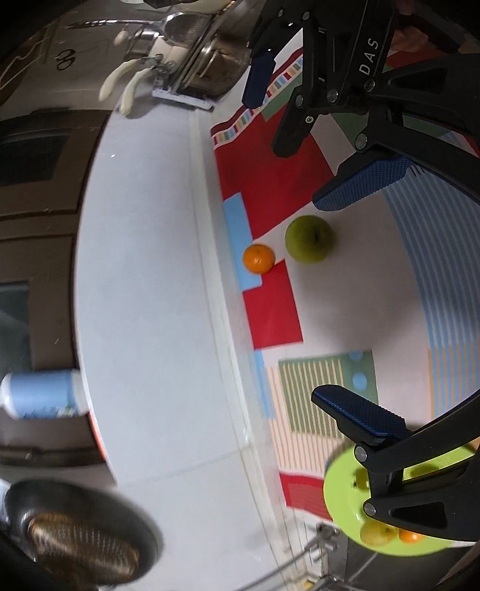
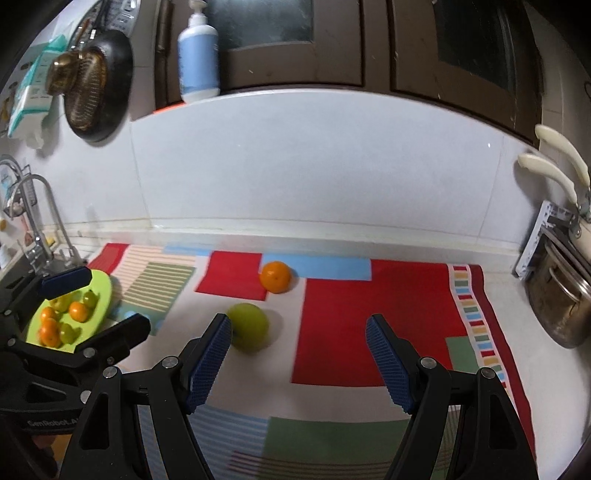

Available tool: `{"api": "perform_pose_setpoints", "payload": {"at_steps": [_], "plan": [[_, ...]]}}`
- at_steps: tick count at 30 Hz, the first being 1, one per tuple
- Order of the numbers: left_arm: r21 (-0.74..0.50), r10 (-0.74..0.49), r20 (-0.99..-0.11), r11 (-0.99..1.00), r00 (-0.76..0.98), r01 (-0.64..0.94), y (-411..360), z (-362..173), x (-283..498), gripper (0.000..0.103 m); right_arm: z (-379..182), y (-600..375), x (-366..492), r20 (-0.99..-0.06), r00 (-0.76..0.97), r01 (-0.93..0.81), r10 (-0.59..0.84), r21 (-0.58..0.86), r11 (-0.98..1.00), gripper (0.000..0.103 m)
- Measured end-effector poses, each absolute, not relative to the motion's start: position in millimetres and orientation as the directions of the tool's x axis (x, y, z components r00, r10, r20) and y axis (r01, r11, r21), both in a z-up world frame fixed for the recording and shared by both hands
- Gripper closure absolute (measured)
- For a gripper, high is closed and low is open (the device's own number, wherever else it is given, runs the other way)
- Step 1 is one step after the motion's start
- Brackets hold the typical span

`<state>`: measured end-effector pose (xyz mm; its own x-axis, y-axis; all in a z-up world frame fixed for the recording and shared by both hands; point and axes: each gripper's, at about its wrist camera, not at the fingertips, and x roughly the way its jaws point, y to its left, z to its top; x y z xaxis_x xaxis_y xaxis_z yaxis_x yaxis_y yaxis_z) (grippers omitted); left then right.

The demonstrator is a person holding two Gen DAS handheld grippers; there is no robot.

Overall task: Organize fruits
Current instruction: 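Grasp the green apple with the left tool while the right tool grasps the orange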

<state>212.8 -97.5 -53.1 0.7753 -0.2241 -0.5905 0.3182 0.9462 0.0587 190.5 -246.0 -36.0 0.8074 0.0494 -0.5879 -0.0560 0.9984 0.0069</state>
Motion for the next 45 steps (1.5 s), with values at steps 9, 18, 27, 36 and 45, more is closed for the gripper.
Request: {"api": "perform_pose_setpoints", "payload": {"at_steps": [9, 18, 27, 36, 45], "plan": [[0.031, -0.277, -0.645, 0.921, 0.712, 0.387, -127.1, -87.5, 246.1, 0.008, -64.4, -273.2, 209.8, -0.638, 0.770, 0.007, -0.014, -0.015, 1.000, 0.027], [0.022, -0.313, -0.675, 0.896, 0.668, 0.443, -150.3, -109.2, 272.3, 0.022, -89.2, -293.8, 229.4, -0.693, 0.719, 0.057, -0.058, -0.024, 0.998, 0.027], [-0.067, -0.360, -0.713, 0.890, 0.602, 0.452, -150.4, -118.4, 293.2, 0.048, -100.8, -290.9, 247.0, -0.712, 0.701, 0.030, -0.046, -0.035, 0.999, 0.027], [-0.068, -0.341, -0.709, 0.904, 0.617, 0.422, -136.4, -112.9, 300.3, 0.053, -101.1, -282.2, 264.6, -0.719, 0.695, -0.005, -0.006, -0.014, 1.000, 0.027], [0.009, -0.221, -0.699, 0.948, 0.680, 0.317, -99.5, -101.0, 320.5, 0.053, -99.9, -245.9, 296.7, -0.705, 0.704, -0.118, 0.086, 0.003, 0.993, 0.028]]}}
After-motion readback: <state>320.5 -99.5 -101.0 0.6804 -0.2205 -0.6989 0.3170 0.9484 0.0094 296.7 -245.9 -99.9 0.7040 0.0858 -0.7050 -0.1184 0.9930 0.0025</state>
